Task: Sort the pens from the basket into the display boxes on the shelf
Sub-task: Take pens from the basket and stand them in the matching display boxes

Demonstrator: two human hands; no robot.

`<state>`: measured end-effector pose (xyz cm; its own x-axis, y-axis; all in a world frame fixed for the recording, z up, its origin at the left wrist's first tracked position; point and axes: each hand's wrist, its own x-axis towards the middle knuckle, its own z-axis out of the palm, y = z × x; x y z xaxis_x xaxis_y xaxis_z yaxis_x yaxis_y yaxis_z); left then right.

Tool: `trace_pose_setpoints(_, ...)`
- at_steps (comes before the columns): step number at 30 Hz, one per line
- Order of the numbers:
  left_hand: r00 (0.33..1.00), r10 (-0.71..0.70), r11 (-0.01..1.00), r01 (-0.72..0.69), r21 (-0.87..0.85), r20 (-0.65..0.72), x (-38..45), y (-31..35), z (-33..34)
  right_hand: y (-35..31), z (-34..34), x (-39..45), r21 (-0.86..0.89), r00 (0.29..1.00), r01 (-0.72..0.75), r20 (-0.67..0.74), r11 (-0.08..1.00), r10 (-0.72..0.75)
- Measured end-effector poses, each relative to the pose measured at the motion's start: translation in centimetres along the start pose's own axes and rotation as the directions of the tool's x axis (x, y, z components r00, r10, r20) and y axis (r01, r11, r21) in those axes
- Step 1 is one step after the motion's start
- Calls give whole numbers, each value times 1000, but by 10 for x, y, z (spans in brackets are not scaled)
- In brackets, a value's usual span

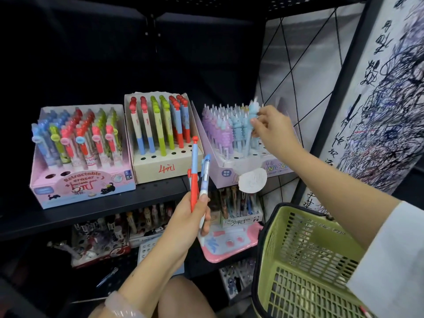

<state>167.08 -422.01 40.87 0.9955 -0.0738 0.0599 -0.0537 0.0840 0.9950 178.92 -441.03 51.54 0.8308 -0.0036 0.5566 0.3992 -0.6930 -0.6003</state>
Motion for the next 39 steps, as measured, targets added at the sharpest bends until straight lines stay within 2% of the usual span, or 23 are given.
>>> trace_pose_setpoints(2, 1000, 5, 1000, -5, -3, -4, 0, 0, -1, 1, 9, -6, -81, 993, -3, 118, 997, 12)
trace_pose_setpoints(6, 1000, 24, 1000, -24, -3, -17, -1, 0, -5, 5, 12, -14, -106, 989, -50, 135, 993, 64)
trace_pose_setpoints(7, 1000, 26, 1000, -26, -6, -18, -1, 0, -6, 4, 10, -14, -123, 990, -48, 123, 991, 63)
trace_pose_setpoints(9, 999, 31, 1000, -31, -6, -15, -1, 1, -7, -4, 7, -19, -147, 1000, 10, 5, 989, -9)
trace_pose_setpoints(11, 999, 41, 999, -41, -2, -7, -2, 3, -6, -20, 10, -32, -63, 989, 95, -110, 993, -101)
trace_pose_setpoints(12, 999, 54, 999, -54, 4, -3, -3, 3, -6, -29, 14, -40, 20, 992, 95, -86, 995, -93)
trace_pose_setpoints(14, 996, 84, 996, -84, 29, 6, -4, 5, -5, -48, 29, -57, 176, 993, -46, 116, 983, 26)
trace_pose_setpoints(16, 995, 97, 994, -97, 55, 8, -6, 7, -5, -59, 44, -67, 195, 954, -180, 273, 964, 123)
trace_pose_setpoints(20, 993, 110, 992, -107, 63, -35, -13, 9, -18, -74, 59, -67, 325, 938, -252, 312, 912, 149)
trace_pose_setpoints(23, 982, 133, 991, -127, 52, -131, -17, 11, -38, -89, 67, -64, 461, 912, -310, 391, 832, 123)
trace_pose_setpoints(28, 928, 185, 983, -172, 69, -324, -31, 13, -87, -131, 81, -51, 605, 959, -122, 275, 787, -63)
trace_pose_setpoints(34, 819, 223, 975, -188, 120, -529, -60, 16, -153, -207, 125, -32, 623, 941, 174, 122, 763, -314)
trace_pose_setpoints(36, 799, 223, 974, -198, 106, -559, -67, 17, -169, -226, 145, -28, 593, 924, 219, 131, 775, -361)
trace_pose_setpoints(39, 792, 207, 978, -191, 88, -574, -74, 17, -185, -242, 172, -28, 456, 877, 262, 256, 851, -407)
